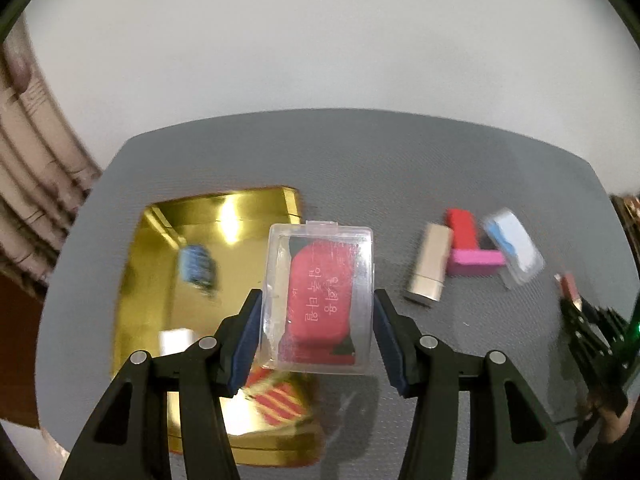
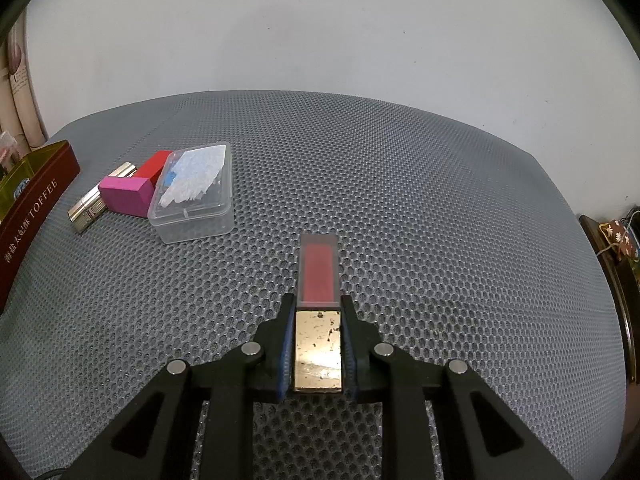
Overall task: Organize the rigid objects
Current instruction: 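Carry the clear red-card case over the tin with the left gripper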
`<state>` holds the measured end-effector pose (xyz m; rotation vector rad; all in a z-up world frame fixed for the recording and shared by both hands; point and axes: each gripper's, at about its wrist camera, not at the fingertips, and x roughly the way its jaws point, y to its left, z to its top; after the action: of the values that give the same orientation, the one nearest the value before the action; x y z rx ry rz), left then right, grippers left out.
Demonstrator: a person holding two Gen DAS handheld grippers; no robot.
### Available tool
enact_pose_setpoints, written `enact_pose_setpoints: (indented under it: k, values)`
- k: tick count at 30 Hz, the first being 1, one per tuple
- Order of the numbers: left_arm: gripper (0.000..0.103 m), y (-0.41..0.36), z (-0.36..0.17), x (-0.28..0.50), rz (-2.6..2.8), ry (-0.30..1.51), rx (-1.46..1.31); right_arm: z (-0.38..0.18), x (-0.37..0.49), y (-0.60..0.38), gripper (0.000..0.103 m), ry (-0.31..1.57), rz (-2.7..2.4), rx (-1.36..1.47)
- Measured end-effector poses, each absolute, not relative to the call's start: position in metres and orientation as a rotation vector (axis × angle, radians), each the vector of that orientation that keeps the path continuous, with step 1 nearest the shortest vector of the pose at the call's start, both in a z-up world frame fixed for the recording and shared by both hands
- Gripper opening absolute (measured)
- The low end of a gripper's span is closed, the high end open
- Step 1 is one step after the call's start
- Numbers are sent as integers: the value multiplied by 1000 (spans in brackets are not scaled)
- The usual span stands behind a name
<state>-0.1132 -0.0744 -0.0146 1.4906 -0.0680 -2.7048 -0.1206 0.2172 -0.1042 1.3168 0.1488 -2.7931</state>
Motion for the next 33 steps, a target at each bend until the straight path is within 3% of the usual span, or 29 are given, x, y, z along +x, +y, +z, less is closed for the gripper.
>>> enact_pose_setpoints:
  k: [15, 33]
  values:
    - [49, -184, -43, -148, -2449, 103, 1517, -104, -121, 223, 21, 151, -2791, 1316]
    - [50, -202, -76, -166, -2345, 144, 1577, -103, -122, 230, 21, 151, -2790, 1316]
